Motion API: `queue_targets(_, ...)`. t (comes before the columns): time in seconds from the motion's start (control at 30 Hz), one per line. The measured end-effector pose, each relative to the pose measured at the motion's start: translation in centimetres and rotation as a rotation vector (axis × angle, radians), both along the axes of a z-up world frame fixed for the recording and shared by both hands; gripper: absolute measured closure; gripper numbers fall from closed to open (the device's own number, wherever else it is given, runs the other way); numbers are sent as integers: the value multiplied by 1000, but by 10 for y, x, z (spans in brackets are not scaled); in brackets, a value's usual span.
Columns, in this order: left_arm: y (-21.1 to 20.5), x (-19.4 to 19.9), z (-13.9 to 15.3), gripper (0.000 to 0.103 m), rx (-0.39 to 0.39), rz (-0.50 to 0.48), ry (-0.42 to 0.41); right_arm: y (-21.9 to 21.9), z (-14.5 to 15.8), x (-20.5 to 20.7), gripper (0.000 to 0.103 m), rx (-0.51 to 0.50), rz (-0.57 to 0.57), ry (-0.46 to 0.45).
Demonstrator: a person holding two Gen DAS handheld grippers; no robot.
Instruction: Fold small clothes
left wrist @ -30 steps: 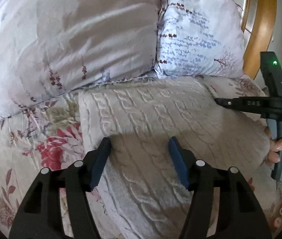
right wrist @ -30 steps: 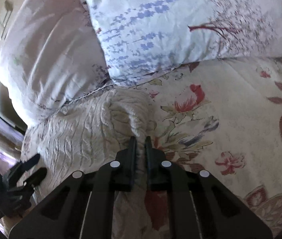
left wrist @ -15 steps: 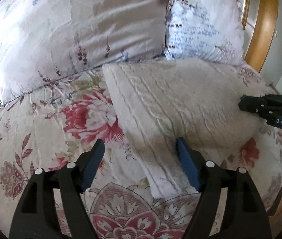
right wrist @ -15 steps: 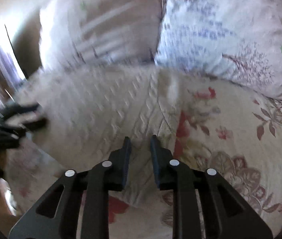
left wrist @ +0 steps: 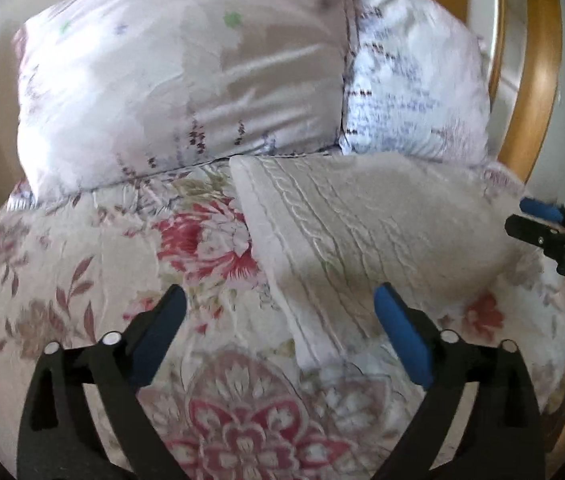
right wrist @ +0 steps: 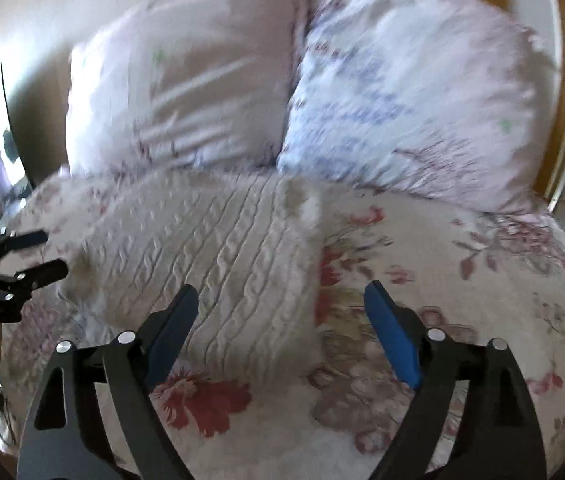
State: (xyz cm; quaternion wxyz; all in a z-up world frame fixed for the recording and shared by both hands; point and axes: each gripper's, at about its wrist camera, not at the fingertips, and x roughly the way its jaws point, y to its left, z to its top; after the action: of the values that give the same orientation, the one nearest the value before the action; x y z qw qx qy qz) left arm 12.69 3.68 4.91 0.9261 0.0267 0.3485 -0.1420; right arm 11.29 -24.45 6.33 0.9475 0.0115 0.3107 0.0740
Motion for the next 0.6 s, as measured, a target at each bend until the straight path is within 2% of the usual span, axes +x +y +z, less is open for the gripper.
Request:
queue_targets(0.1, 6, -11, -2, 2, -54, 32, 18, -14, 4, -13, 10, 57, -55, -10)
queue_targets(0.23, 1, -22, -9, 2, -79, 40, 50, -13, 4, -26, 2, 15, -128, -29)
queue_targets(0.43, -16, -30, -21, 2, -23, 73, 96, 9, -6, -39, 1, -38, -122, -26)
queue_targets(0.6, -26, -30, -32, 2, 23, 89, 133, 24, -22, -35, 1, 10, -71, 50)
